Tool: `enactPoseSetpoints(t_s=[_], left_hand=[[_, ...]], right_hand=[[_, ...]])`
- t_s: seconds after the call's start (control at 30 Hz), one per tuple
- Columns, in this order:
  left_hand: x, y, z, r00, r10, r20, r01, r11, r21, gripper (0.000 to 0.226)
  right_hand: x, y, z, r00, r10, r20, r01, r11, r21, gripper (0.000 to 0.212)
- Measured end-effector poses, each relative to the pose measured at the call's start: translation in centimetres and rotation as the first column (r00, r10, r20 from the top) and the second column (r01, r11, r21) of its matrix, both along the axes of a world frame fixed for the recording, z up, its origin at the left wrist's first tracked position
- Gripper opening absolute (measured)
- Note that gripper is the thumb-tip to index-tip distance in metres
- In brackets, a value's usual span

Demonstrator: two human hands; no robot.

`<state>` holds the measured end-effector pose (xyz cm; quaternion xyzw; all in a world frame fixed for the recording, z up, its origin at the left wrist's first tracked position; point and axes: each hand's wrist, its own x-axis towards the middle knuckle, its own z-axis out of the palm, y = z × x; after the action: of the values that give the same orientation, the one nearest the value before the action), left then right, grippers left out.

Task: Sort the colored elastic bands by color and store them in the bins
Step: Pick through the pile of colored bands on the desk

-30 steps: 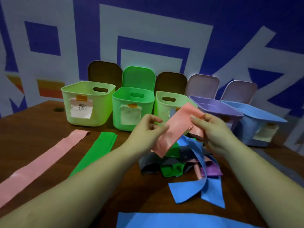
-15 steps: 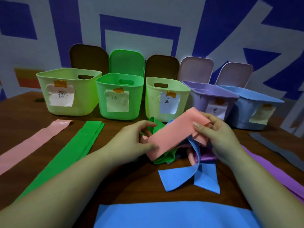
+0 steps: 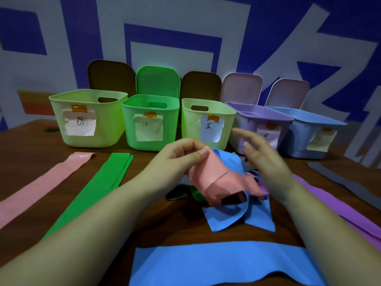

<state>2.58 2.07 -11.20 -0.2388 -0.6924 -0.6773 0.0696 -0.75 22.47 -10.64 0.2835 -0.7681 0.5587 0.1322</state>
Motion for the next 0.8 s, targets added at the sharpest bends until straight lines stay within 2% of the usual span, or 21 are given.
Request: enactPoseSetpoints(t_s=[0.07, 0.13, 0.2, 0.3, 0.37, 0.43, 0.5, 0.6, 0.7, 0.8], left_hand=[[0.3, 0.0, 0.2, 0.999, -0.044, 0.017, 0.043, 0.998, 0.035, 0.015], [0.5, -0.2, 0.7, 0.997, -0.074, 0.035, 0.07, 0.992, 0.108, 0.004], [0.5, -0.6, 1.0, 0.994, -0.085, 0.074, 0.07, 0.981, 0.181, 0.008], [0.5, -1.4, 1.3, 0.98, -0.135, 0.147, 0.088, 0.954, 0.288, 0.006], [0.3, -1.8, 1.5, 0.972, -0.145, 0.182, 0.084, 0.948, 0.308, 0.011], [0.1, -2.2, 1.7, 0.973, -0.133, 0.191, 0.071, 0.951, 0.302, 0.016], [-0.2, -2.4, 1.7, 0.982, -0.105, 0.157, 0.064, 0.967, 0.247, 0.013], [-0.3, -2.6, 1.2, 0.989, -0.08, 0.123, 0.066, 0.992, 0.112, 0.016], [-0.3, -2.9, 0.6, 0.991, -0.098, 0.094, 0.099, 0.995, -0.006, 0.037], [-0.5, -3.2, 0.4, 0.982, -0.151, 0.111, 0.15, 0.988, 0.021, 0.025]], right_hand=[[0.6, -1.5, 0.6, 0.987, 0.141, 0.078, -0.149, 0.983, 0.107, 0.036], [0.8, -2.8, 1.4, 0.97, 0.196, 0.141, -0.218, 0.961, 0.171, 0.039], [0.9, -3.6, 2.5, 0.958, 0.196, 0.209, -0.234, 0.956, 0.178, 0.037], [1.3, -3.8, 4.4, 0.945, 0.173, 0.279, -0.2, 0.977, 0.074, 0.013], [1.7, -3.4, 5.8, 0.947, 0.157, 0.28, -0.193, 0.975, 0.106, 0.014], [2.2, -3.2, 7.3, 0.966, 0.084, 0.246, -0.154, 0.946, 0.284, 0.022], [2.9, -3.3, 8.9, 0.983, 0.021, 0.181, -0.093, 0.912, 0.4, 0.016], [3.8, -3.8, 12.0, 0.992, 0.035, 0.124, -0.082, 0.916, 0.393, 0.016], [4.3, -3.6, 14.4, 0.975, 0.072, 0.212, -0.139, 0.936, 0.323, 0.023], [4.5, -2.7, 15.2, 0.955, 0.068, 0.288, -0.143, 0.958, 0.248, 0.015]])
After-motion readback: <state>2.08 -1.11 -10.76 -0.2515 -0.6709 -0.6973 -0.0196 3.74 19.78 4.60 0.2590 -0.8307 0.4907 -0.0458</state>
